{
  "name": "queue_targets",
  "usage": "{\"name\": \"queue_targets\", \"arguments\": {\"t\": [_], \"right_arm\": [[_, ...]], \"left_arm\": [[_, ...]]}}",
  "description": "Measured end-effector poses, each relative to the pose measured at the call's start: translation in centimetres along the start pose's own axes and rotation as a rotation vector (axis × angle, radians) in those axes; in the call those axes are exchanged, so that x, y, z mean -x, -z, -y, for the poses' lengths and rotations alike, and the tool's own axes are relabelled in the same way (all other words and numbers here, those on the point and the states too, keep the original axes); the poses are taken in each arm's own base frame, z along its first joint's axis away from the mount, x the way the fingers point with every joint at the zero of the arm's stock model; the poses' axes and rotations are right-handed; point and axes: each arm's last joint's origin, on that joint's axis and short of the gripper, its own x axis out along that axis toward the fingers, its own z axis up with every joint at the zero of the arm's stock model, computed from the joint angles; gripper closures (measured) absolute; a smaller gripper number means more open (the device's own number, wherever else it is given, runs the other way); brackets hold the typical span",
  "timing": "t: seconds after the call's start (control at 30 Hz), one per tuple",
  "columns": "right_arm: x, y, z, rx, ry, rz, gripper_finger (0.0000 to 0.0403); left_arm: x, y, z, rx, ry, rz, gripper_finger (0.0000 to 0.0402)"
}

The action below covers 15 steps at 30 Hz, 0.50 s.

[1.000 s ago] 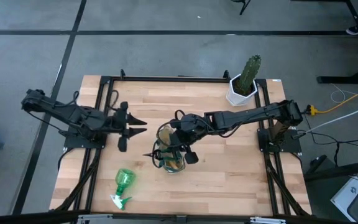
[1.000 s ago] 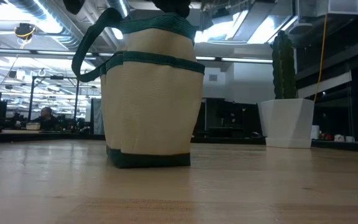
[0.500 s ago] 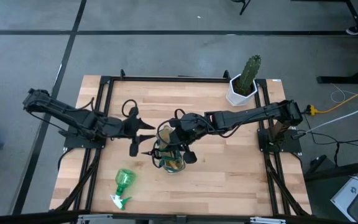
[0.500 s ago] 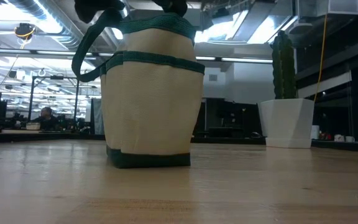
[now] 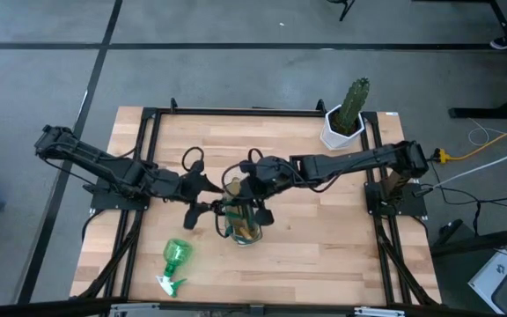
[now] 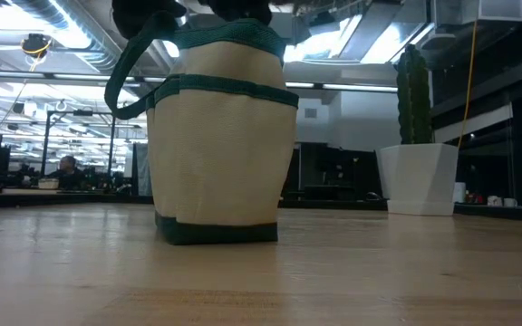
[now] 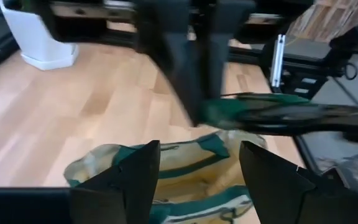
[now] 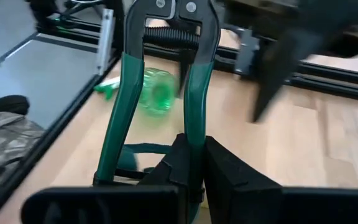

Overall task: Pick & Place Garden tools in Gardening bag
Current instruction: Put the green shear scissors into the gardening bag

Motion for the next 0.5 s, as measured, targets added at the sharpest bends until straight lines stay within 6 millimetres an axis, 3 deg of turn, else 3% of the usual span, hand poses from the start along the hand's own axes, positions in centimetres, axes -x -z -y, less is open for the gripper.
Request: {"name": "queue_targets", "arguments": {"t": [0.17,0.5], "right_arm": [[0.2,0.1,1.1,-0.023,0.093,-0.009,0.0380],[0.7,0.4,3.7,-0.081,0.330,-0.017,0.0380]], "left_arm": [[0.3,0.1,0.5,0.016,-0.024,0.018,0.0192],[0.4,-0.1,0.4,0.012,-0.250,0.110,0.0199]]}}
